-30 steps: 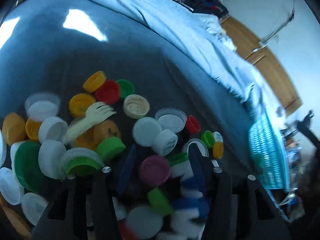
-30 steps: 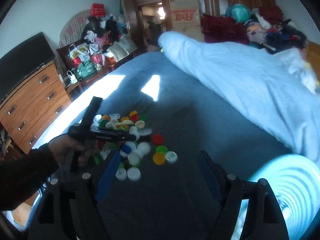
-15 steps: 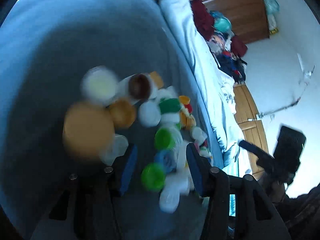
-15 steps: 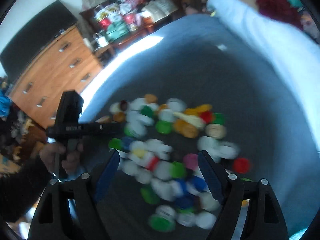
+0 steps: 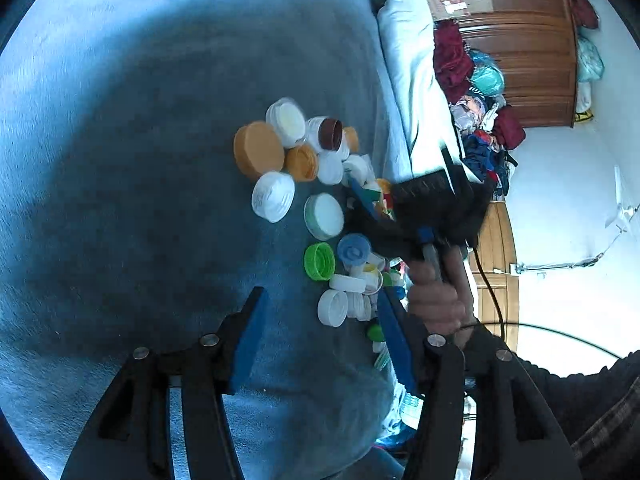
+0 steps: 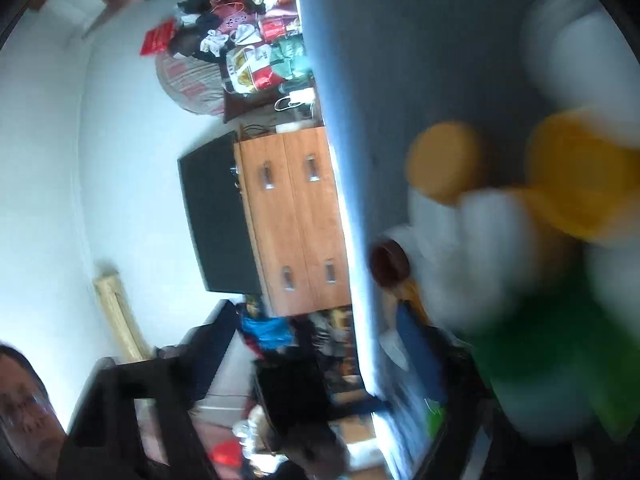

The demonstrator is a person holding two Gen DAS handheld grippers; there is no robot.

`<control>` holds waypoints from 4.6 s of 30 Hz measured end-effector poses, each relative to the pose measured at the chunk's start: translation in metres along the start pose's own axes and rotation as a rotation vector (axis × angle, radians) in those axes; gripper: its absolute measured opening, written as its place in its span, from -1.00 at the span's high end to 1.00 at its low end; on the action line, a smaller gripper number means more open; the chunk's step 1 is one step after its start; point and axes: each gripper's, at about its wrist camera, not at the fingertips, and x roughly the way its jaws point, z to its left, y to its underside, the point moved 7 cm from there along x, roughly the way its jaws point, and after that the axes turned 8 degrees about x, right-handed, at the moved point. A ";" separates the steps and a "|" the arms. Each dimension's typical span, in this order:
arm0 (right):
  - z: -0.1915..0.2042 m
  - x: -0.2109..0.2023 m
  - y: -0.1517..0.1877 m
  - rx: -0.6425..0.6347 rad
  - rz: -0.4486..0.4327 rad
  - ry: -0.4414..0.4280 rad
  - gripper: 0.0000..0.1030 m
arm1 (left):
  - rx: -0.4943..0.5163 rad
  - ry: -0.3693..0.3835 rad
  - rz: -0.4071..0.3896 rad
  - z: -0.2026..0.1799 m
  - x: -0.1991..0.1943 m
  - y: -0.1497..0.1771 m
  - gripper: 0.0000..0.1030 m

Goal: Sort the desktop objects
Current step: 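Move both open tools back over the pile of caps, then grasp a white QR-printed cap with the left tool while the right tool grasps a clear cap, then carry both held caps over the blue basket, then open both tools to drop the caps into the basket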

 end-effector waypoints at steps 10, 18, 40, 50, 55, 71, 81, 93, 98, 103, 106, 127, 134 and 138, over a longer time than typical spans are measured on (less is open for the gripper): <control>0.058 -0.089 0.076 -0.512 -0.172 0.721 -0.66 | 0.382 -0.724 -0.221 -0.021 0.006 -0.038 0.02; 0.049 -0.101 0.101 -0.607 -0.235 0.930 -0.24 | 0.467 -0.854 -0.167 -0.019 0.036 -0.030 0.02; 0.008 -0.179 0.013 -0.526 -0.378 1.229 0.19 | 0.548 -0.844 -0.098 -0.057 0.053 -0.023 0.50; 0.000 -0.168 0.013 -0.555 -0.322 1.309 0.15 | 0.553 -0.826 -0.115 -0.077 0.052 -0.023 0.50; 0.043 -0.181 0.027 -0.543 -0.425 1.211 0.15 | 0.567 -0.835 -0.118 -0.096 0.042 -0.029 0.50; 0.259 -0.276 0.159 -0.688 -0.663 1.131 0.15 | 0.769 -0.683 -0.084 -0.330 0.078 -0.048 0.50; 0.299 -0.422 0.281 -0.500 -0.939 1.209 0.15 | 1.036 -0.415 0.099 -0.498 0.199 0.018 0.50; 0.301 -0.550 0.410 -0.328 -1.233 1.378 0.14 | 1.323 -0.209 0.289 -0.633 0.294 0.131 0.50; 0.301 -0.570 0.423 -0.300 -1.282 1.428 0.14 | 1.393 -0.193 0.337 -0.654 0.312 0.162 0.50; 0.298 -0.578 0.421 -0.282 -1.296 1.450 0.14 | 1.417 -0.190 0.362 -0.660 0.323 0.173 0.50; 0.295 -0.577 0.418 -0.275 -1.296 1.445 0.14 | 1.418 -0.190 0.368 -0.661 0.325 0.172 0.50; 0.278 -0.569 0.422 -0.269 -1.284 1.415 0.14 | 1.408 -0.203 0.364 -0.658 0.318 0.179 0.50; 0.274 -0.569 0.428 -0.269 -1.281 1.404 0.14 | 1.400 -0.222 0.350 -0.657 0.318 0.184 0.50; 0.271 -0.567 0.428 -0.274 -1.270 1.395 0.14 | 1.395 -0.231 0.347 -0.654 0.316 0.186 0.50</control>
